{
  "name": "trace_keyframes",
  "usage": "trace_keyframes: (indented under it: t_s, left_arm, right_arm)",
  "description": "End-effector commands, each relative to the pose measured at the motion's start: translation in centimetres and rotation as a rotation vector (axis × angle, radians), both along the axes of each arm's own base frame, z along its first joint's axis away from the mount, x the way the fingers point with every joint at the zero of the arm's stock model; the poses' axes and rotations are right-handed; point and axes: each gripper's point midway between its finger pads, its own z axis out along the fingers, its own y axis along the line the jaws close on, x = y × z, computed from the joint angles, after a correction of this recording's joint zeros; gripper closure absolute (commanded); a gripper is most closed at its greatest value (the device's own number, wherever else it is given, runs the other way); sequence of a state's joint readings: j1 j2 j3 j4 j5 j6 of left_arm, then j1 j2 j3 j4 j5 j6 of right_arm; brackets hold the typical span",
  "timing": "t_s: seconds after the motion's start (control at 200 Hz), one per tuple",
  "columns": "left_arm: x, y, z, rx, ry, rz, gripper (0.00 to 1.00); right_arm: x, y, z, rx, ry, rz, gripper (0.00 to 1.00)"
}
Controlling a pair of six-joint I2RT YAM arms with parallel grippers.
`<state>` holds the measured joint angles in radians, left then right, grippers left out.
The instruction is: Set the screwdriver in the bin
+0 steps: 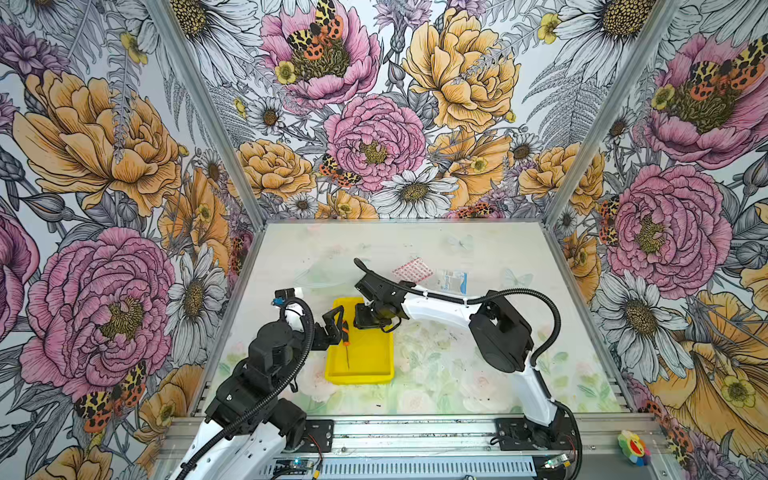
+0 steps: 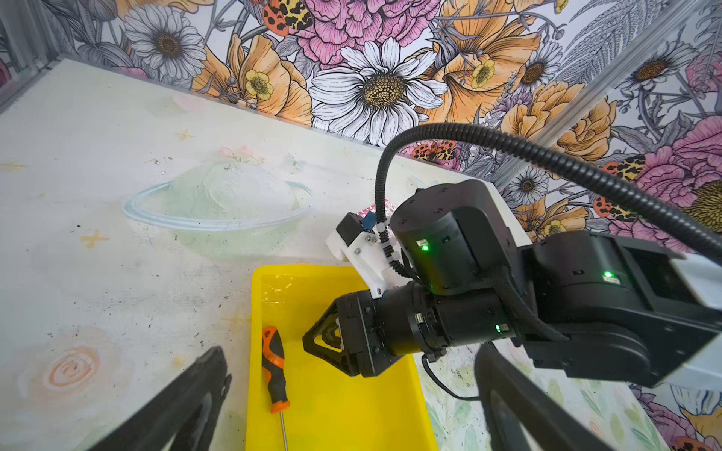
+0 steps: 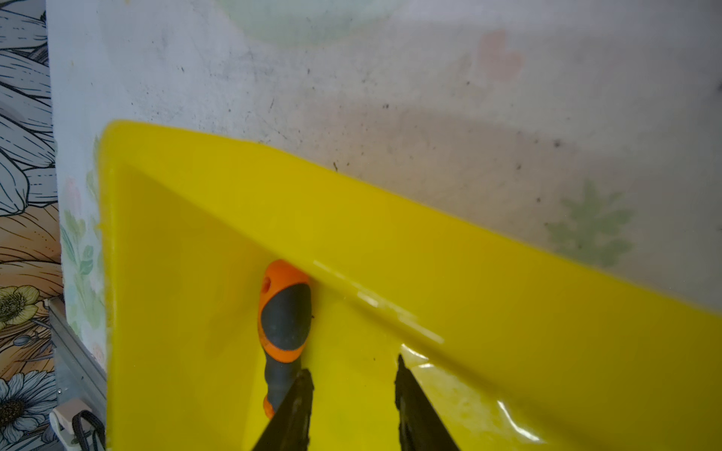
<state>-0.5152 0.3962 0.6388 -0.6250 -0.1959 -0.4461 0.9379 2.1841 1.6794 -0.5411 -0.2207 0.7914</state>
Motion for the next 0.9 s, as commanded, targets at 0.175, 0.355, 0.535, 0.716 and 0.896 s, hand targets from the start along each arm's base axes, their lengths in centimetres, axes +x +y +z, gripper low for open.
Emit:
trace_keyframes:
  t_s: [0.175,0.355,0.535,0.716,0.896]
  left_arm:
    - [1.1,2.5,-0.5,0.060,-0.009,0.139,0.02]
    - [1.8,2.1,-0.5,0.100,0.005,0.126,0.01]
    - [2.5,0.8,-0.3,0.112,-0.038,0.061,0.01]
    - [3.4,1.4,-1.0,0.117,-0.049,0.102,0.01]
    - [4.2,3.8,-2.4,0.114,-0.011,0.249,0.01]
  right_arm:
    - [1.4,-0.2,8.5,0.060,-0.239,0.068,0.55]
    - [2.5,-2.0,12.6,0.041,-0.378,0.060,0.48]
    - [3.2,-5.7,15.1,-0.017,-0.492,0.009,0.42]
    - [3.9,-10.7,17.6,-0.101,-0.617,-0.056,0.28]
    - [4.0,-16.3,20.4,-0.220,-0.767,-0.132,0.24]
